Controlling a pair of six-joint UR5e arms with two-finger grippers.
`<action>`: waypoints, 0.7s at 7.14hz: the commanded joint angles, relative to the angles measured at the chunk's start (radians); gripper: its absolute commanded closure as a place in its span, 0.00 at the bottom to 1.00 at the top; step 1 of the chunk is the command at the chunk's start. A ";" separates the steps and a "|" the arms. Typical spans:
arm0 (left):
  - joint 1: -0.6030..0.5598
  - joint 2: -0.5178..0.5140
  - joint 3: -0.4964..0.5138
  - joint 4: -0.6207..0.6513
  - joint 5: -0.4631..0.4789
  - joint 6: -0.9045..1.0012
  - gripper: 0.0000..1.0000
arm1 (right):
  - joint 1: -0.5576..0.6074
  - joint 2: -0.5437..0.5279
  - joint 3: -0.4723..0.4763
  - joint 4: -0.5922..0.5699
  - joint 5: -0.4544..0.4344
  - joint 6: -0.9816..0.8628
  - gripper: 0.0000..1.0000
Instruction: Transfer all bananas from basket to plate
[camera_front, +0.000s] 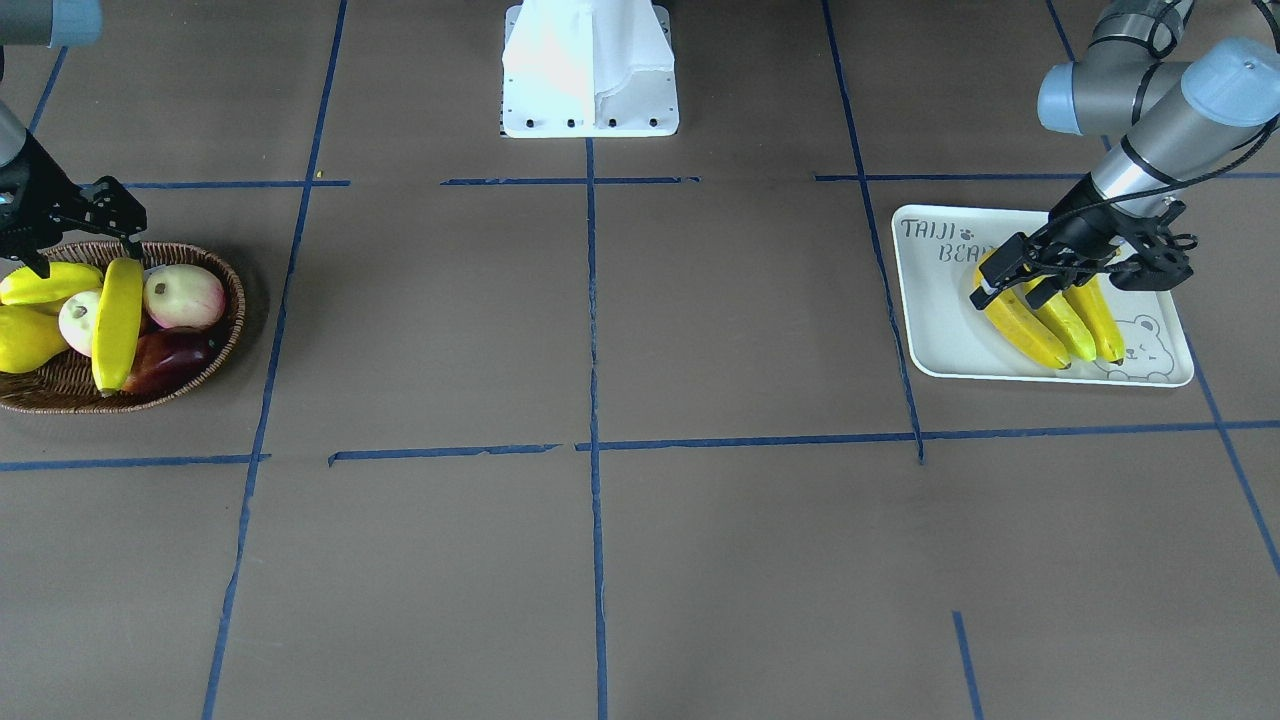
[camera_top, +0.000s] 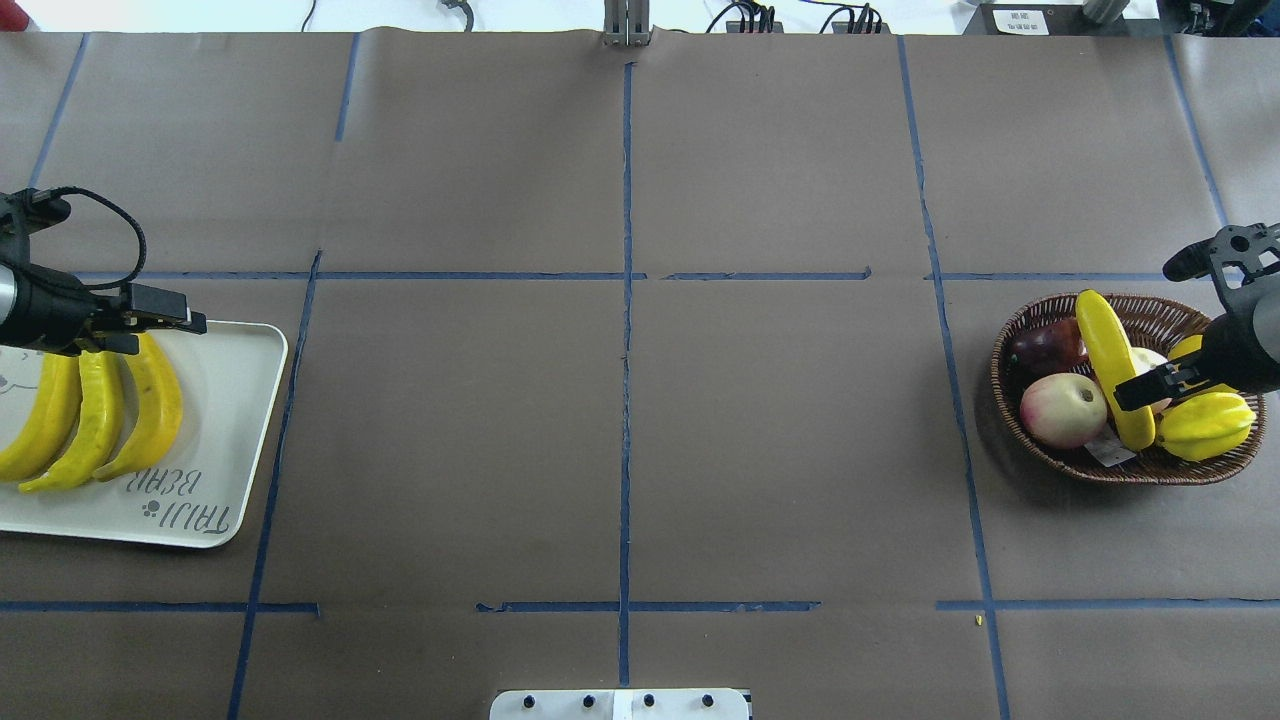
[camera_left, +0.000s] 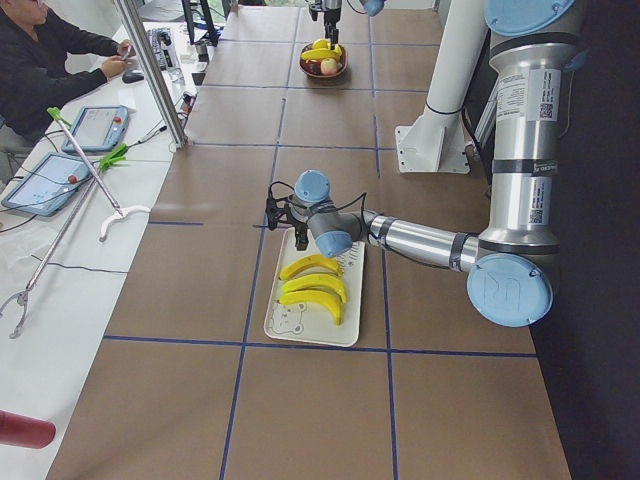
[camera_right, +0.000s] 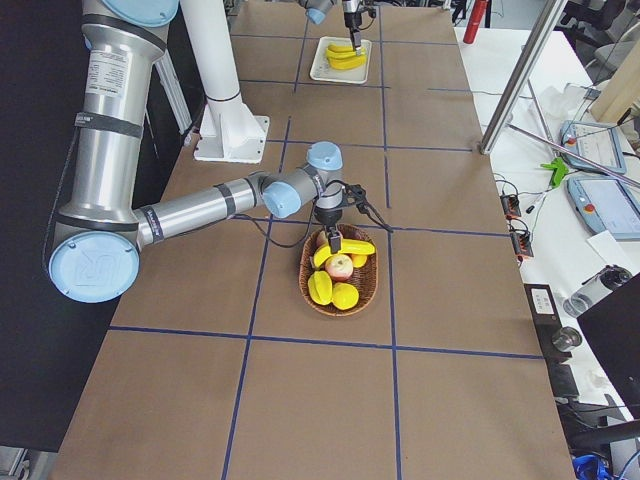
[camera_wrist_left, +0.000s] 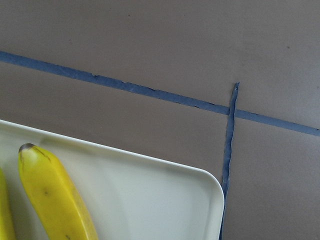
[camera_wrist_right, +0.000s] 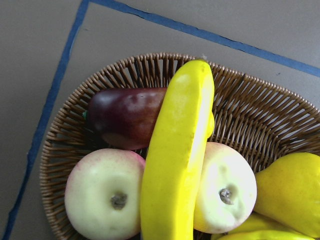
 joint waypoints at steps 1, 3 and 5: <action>0.000 -0.002 -0.002 -0.002 -0.001 0.000 0.00 | -0.031 0.014 -0.038 -0.001 -0.022 -0.008 0.01; 0.000 -0.002 -0.002 -0.002 -0.002 0.000 0.00 | -0.047 0.030 -0.058 -0.004 -0.027 -0.011 0.03; 0.000 -0.002 -0.002 -0.003 -0.002 0.000 0.00 | -0.045 0.031 -0.067 -0.009 -0.025 -0.034 0.28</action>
